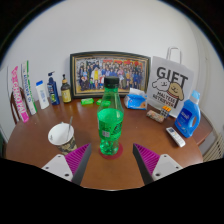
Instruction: Pour water
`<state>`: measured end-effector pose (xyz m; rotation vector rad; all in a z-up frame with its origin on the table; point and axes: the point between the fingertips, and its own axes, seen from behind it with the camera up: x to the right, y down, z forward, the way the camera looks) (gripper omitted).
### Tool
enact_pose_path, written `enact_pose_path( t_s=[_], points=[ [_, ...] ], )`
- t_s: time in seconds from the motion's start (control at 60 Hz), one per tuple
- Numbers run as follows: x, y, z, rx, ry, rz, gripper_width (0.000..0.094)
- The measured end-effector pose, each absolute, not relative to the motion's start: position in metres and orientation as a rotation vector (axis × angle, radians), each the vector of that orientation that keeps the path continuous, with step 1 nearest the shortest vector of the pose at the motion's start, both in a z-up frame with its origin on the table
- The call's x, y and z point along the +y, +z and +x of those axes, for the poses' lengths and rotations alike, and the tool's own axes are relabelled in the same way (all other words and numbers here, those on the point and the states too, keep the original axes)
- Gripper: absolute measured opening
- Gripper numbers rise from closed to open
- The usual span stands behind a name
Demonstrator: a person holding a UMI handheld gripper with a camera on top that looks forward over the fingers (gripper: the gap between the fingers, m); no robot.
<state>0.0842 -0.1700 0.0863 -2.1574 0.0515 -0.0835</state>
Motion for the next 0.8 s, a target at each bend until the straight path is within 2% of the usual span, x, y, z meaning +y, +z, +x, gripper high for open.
enact_pose_path(
  t_s=[0.233,0.4,0.583,0.8],
  points=[
    [-0.264,0.153,0.059,0.042,-0.21,-2.245,0.0852],
    [-0.314,0.191,0.027,0.035,-0.171,-2.251,0.0851],
    [-0.35,0.214,0.008,0.071,-0.093,-2.258,0.0854],
    [-0.368,0.216,0.016,0.044,-0.123,-2.258,0.0853]
  ],
)
